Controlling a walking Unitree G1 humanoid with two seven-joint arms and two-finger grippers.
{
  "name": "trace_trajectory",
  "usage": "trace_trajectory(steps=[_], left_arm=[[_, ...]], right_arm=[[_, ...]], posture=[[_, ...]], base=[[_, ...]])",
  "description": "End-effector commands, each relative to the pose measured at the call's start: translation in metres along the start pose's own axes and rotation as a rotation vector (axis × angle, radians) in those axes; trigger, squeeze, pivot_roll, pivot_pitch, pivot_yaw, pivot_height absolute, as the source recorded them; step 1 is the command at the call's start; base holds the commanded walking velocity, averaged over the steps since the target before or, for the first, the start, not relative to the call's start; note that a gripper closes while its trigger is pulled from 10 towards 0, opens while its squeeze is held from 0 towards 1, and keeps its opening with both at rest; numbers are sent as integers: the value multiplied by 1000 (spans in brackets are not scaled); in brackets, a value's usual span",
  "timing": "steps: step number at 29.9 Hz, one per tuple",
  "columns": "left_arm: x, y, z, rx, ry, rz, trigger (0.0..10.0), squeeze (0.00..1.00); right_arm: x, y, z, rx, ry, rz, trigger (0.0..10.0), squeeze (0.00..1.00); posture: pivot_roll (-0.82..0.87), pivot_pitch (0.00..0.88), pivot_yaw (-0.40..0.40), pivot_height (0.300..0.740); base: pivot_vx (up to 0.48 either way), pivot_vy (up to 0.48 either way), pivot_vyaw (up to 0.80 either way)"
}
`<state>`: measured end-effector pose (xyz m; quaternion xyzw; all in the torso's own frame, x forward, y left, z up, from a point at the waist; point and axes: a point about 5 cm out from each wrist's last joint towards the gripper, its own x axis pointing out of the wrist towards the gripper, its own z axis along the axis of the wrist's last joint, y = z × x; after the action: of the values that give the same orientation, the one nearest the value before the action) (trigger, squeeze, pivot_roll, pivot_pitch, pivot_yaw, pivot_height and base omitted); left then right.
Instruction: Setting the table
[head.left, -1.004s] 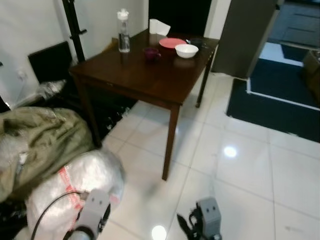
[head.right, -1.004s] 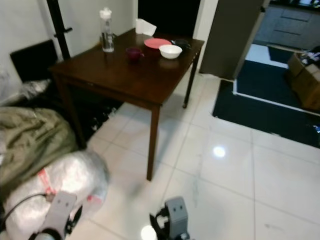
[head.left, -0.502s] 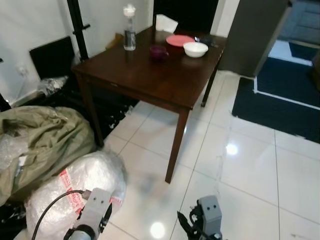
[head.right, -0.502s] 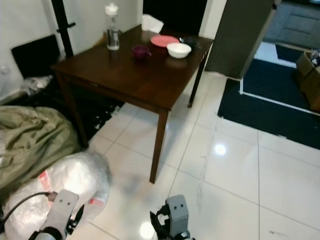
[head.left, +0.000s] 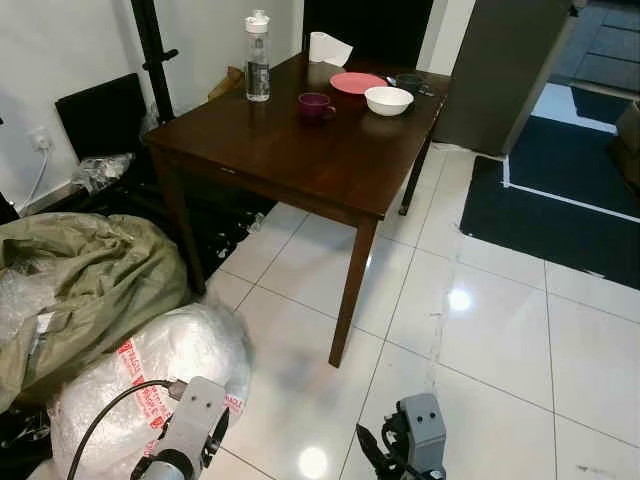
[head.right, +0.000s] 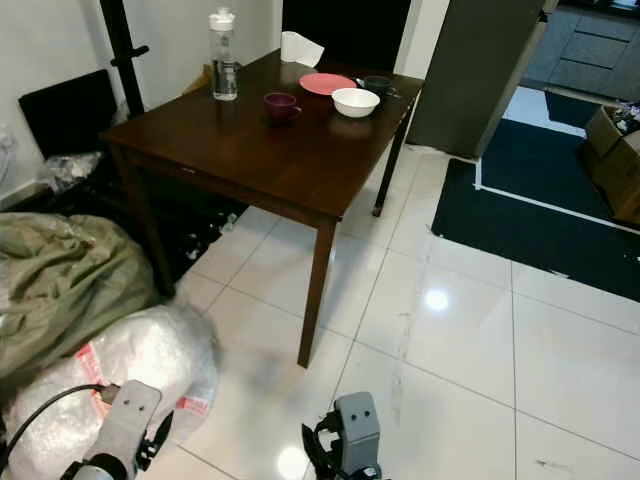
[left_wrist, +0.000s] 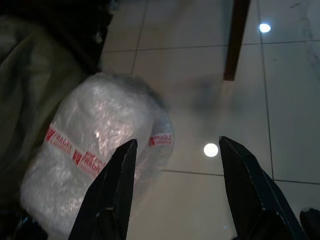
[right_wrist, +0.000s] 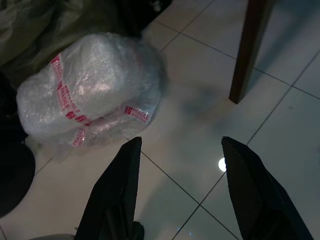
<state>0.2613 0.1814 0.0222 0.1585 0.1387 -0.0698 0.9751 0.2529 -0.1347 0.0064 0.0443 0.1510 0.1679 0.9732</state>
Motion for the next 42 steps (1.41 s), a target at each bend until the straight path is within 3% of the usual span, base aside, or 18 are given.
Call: trace_trajectory(steps=[1,33,42], left_arm=[[-2,-4,-6,4,27,-24,10000,0],[-2,-6,-2,0,1,-58,10000,0],[-2,-8,1,10,-27,-70,10000,0]], right_arm=[[-6,-5,-8,19,29,-18,10000,0],[-6,-5,-8,25,33,-24,10000,0],[-5,-5,-8,15,33,-20,10000,0]], posture=[[27,107,31,740],[21,110,36,740],[19,111,36,740]], base=[[0,0,-750],[0,0,-764],[454,0,-88]])
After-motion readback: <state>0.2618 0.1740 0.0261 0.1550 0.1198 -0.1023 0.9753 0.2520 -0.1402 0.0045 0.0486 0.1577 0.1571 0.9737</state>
